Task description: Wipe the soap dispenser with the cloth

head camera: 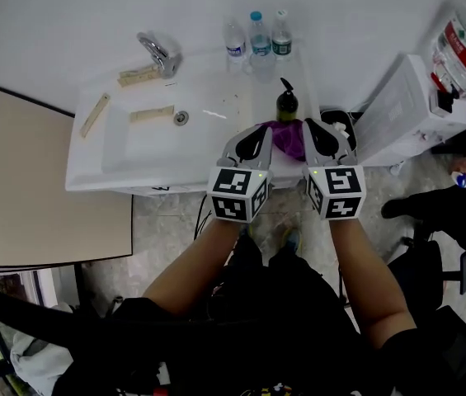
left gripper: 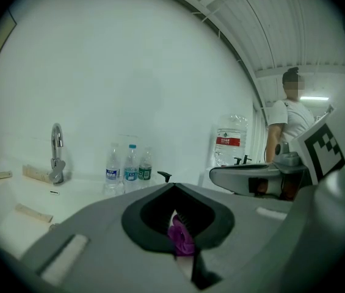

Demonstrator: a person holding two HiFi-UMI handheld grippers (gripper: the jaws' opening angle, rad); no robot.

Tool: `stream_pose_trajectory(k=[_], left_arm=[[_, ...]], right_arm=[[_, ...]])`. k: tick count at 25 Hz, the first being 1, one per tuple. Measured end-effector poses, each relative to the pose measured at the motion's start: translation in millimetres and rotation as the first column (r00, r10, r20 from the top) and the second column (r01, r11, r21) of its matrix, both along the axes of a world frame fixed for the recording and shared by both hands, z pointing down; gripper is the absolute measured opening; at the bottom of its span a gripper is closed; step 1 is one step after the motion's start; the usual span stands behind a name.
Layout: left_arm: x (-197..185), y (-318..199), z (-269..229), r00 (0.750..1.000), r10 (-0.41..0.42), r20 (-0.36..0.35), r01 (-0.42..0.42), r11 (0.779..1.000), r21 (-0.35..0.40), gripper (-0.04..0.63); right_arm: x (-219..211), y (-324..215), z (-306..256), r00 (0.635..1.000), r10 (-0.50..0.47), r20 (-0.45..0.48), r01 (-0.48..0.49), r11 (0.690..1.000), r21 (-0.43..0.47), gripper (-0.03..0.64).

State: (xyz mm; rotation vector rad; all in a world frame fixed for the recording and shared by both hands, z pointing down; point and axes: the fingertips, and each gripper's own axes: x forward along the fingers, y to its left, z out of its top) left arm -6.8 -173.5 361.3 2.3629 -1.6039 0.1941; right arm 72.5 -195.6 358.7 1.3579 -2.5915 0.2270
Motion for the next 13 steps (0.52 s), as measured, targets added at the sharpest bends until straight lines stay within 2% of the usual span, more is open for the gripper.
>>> stream_pose_trajectory(k=[13], left_arm=[[-20.7,-12.7,-4.7,1.000,0.018,-0.014,-0.018,1.000,0.003,0.001]], right_arm=[[-10.7,-13.9,9.8,0.999,0.039,-0.024,-0.040,0.999,-0.022,0.021]])
